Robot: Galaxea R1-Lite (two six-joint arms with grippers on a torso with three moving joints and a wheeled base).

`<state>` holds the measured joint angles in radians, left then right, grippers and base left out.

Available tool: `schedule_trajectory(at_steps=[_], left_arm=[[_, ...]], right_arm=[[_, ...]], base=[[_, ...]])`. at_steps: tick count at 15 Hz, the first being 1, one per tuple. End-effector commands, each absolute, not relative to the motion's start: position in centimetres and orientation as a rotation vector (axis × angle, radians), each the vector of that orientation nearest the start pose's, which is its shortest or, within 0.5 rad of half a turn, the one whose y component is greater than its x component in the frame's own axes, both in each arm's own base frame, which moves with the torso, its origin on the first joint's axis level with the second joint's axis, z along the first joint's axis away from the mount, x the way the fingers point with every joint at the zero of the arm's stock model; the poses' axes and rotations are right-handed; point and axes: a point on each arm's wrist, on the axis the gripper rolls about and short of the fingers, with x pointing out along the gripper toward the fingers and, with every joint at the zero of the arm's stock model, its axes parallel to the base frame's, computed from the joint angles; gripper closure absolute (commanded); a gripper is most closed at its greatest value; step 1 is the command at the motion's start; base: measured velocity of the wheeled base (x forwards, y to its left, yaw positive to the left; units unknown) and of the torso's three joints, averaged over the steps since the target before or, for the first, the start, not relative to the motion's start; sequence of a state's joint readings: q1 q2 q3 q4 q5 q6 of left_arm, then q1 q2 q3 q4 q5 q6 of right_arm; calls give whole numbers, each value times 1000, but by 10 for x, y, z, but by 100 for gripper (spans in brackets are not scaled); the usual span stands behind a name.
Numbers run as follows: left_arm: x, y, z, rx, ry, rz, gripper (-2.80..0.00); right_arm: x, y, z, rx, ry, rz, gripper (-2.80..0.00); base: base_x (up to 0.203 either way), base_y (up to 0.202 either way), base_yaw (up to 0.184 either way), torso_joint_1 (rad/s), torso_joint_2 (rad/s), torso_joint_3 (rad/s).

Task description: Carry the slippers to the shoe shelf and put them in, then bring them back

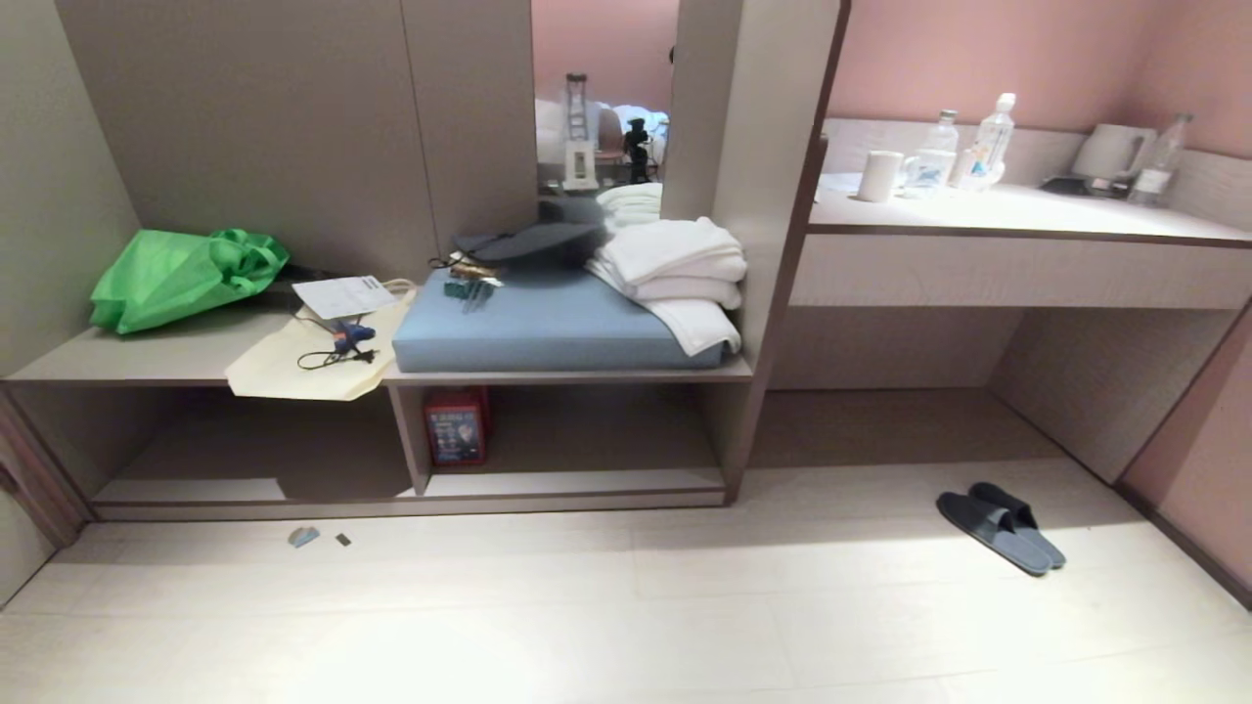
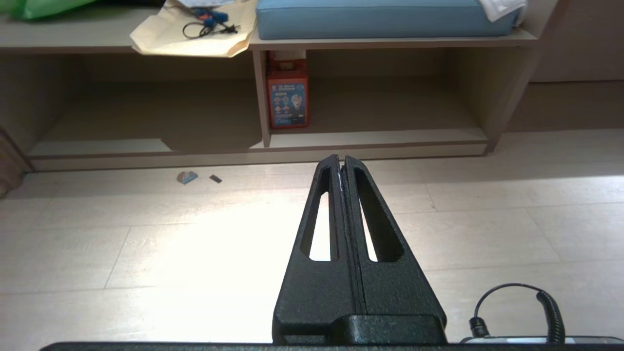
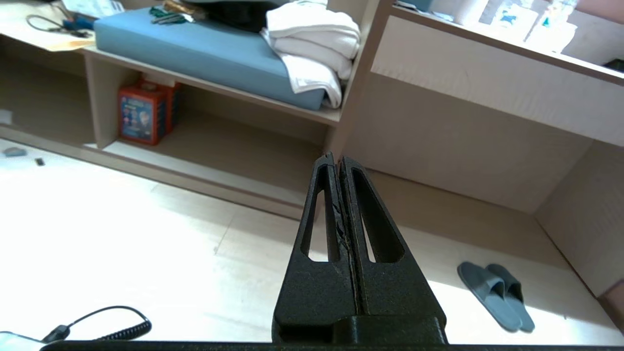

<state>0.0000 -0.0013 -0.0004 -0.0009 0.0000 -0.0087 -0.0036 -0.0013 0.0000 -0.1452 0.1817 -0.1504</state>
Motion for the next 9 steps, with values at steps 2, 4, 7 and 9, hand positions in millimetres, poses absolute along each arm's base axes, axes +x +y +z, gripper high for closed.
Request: schedule_trajectory(at_steps=[2,4,7,9], left_arm=[[-23,0,76,-9,-3,0,0],[-23,0,76,-9,-2,0,0],[-23,0,76,-9,-3,1,0],[-23,0,76,-9,-3,2,0]], right_arm=[[-24,4,90,-166,-159,169,0],[-24,4,90,-168,-159,169,0],[-24,4,90,-166,-159,168,0],[-24,4,90,-166,-159,169,0]], base=[[-204,0,-7,5,2,1],[-224,0,-15,-4,-6,8],[-185,0,2,4,8,3],[-49,0,-1,-3,1,1]])
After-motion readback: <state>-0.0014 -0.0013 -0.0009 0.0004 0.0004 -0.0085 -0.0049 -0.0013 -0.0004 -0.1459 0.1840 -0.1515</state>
